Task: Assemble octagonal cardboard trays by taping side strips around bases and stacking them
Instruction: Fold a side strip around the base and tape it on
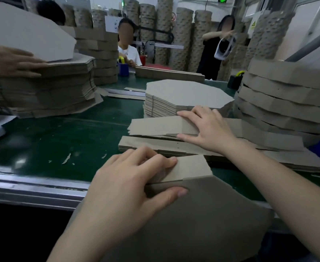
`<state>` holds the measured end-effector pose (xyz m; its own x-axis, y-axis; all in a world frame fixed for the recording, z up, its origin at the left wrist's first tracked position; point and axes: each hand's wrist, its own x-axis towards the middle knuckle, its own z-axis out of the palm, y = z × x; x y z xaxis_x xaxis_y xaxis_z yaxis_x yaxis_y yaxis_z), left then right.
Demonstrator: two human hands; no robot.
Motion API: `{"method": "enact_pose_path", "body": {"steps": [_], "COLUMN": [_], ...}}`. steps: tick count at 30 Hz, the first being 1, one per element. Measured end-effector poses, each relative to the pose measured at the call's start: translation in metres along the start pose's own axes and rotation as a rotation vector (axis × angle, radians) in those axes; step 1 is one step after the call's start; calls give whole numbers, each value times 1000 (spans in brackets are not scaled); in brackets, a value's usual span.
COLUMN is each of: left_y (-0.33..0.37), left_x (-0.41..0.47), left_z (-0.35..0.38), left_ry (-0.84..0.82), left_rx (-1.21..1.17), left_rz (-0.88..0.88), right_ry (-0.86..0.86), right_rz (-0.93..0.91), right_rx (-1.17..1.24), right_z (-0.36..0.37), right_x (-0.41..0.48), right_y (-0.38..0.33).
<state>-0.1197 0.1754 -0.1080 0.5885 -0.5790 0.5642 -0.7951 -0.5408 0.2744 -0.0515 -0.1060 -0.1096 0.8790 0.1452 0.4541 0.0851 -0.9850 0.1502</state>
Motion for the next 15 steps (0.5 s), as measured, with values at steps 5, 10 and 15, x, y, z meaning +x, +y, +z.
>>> {"method": "enact_pose_path", "body": {"steps": [5,10,15], "left_y": [9,21,36], "left_x": [2,-4,-7], "left_z": [-9,-8,-12], "left_ry": [-49,27,109], "left_rx": [82,-7,17], "left_rz": [-32,-86,3], "right_ry": [94,188,254], "right_rz": [-85,-152,-121], "right_rx": [-120,-214,-322], "right_z": [-43,-100,-158], "right_x": [-8,-28,-67], "right_y": [-26,-38,-38]}}
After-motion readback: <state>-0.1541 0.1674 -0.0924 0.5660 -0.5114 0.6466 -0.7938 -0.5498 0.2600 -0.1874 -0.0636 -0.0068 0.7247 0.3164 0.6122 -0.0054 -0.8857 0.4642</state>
